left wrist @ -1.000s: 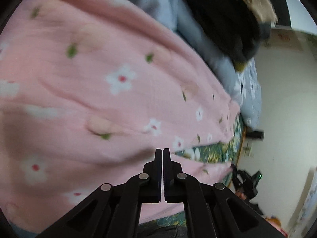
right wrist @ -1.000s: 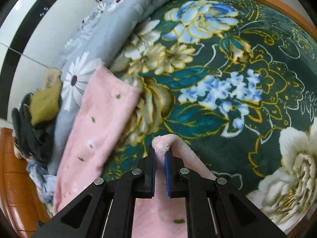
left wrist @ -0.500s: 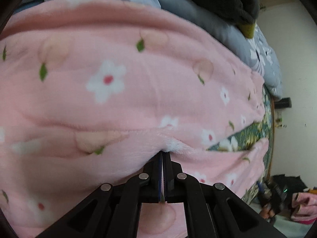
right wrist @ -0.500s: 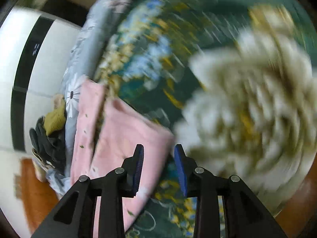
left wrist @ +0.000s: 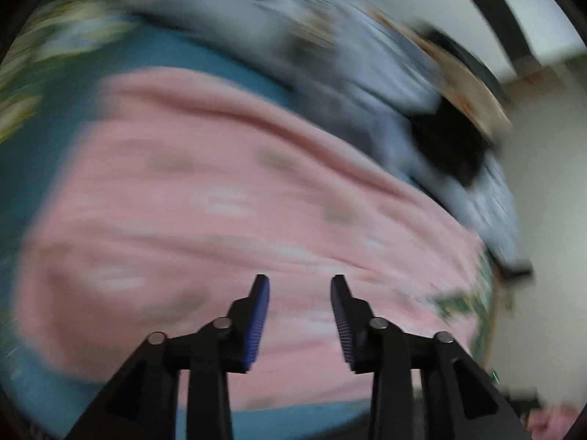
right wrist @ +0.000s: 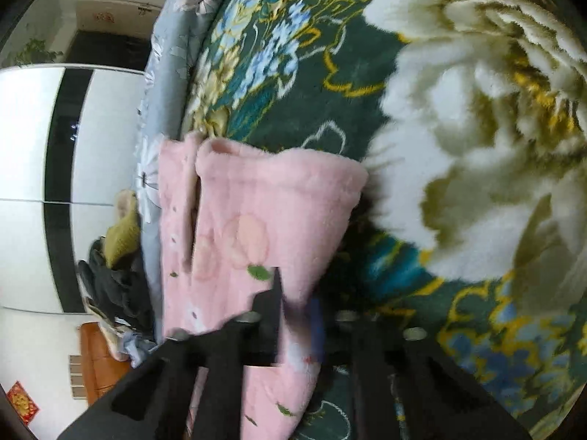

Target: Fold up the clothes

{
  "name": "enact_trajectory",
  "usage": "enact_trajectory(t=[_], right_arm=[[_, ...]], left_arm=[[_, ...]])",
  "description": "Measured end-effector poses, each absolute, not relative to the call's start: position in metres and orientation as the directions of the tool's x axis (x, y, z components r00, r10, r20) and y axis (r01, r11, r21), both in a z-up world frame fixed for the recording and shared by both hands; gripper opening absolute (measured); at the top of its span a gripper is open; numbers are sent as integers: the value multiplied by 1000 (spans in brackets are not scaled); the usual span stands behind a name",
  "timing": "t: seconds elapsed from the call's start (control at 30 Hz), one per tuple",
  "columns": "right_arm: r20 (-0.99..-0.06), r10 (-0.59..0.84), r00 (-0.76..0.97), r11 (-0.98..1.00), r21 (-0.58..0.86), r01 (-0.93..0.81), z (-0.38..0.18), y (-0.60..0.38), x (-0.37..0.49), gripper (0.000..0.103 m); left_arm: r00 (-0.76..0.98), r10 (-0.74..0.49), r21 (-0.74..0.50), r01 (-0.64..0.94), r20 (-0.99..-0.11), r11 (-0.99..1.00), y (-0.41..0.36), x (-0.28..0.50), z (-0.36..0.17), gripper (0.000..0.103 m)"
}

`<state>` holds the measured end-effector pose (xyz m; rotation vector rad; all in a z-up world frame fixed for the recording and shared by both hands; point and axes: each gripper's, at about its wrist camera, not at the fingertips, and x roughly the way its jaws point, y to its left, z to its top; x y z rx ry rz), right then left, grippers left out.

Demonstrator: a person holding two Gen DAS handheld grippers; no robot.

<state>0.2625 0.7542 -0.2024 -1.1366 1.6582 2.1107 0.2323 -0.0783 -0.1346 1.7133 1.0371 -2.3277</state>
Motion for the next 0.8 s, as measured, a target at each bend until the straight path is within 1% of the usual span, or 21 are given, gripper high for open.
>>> enact_trajectory(t=[0.1, 0.13, 0.17, 0.2, 0.27, 0.33, 0.43, 0.47, 0.5, 0.53, 0.57, 0.6, 0.63, 0.67, 0.73, 0.8], right_arm=[[-643, -205, -738, -297, 759, -579, -181, 761, 272, 4], [-628, -180, -757, -285, 770, -571, -174, 763, 275, 4], [-624, -153, -766, -276, 772, -573, -167, 767, 280, 4], [-633, -146, -761, -276, 764, -583, -164, 770, 282, 4], [-669, -163, -725, -289, 735, -613, -164, 771, 281, 4], [-692, -177, -700, -313, 714, -626, -162, 768, 281, 4], [-696, -185, -694, -304, 712, -633, -158, 768, 283, 4], [-693, -185, -697, -301, 715, -631, -156, 767, 283, 4], [-689, -185, -700, -299, 718, -628, -154, 765, 283, 4], [-691, -183, -699, -307, 716, -627, -150, 764, 282, 4], [-694, -182, -697, -318, 712, -626, -145, 764, 279, 4], [-696, -180, -695, -330, 709, -624, -141, 761, 276, 4], [-700, -178, -692, -344, 703, -622, -137, 760, 273, 4], [-703, -176, -689, -357, 698, -622, -134, 759, 272, 4], [-714, -173, -678, -374, 685, -625, -128, 758, 270, 4], [-724, -171, -668, -402, 670, -623, -120, 758, 268, 4]], left_arm=[[-390, 194, -411, 615, -900, -673, -151, 297, -139, 44], [-390, 160, -397, 661, -907, -637, -168, 318, -142, 49], [-382, 130, -379, 701, -915, -604, -179, 338, -148, 52], [-372, 114, -368, 737, -921, -567, -190, 358, -155, 52], [-367, 148, -388, 766, -919, -512, -199, 384, -177, 53], [-374, 183, -414, 765, -909, -493, -198, 392, -197, 53], [-402, 232, -463, 727, -885, -507, -187, 387, -218, 50], [-407, 242, -471, 713, -881, -519, -182, 383, -223, 48], [-412, 251, -480, 697, -876, -532, -177, 380, -226, 44], [-416, 259, -488, 684, -872, -543, -173, 376, -230, 36], [-417, 257, -486, 678, -872, -552, -170, 373, -233, 32], [-414, 247, -478, 679, -876, -556, -169, 371, -235, 27], [-414, 240, -475, 688, -878, -549, -170, 371, -237, 14], [-418, 230, -473, 701, -879, -533, -172, 372, -236, 11], [-448, 197, -480, 707, -872, -518, -179, 373, -222, 9], [-522, 169, -524, 670, -836, -526, -187, 372, -187, 8]])
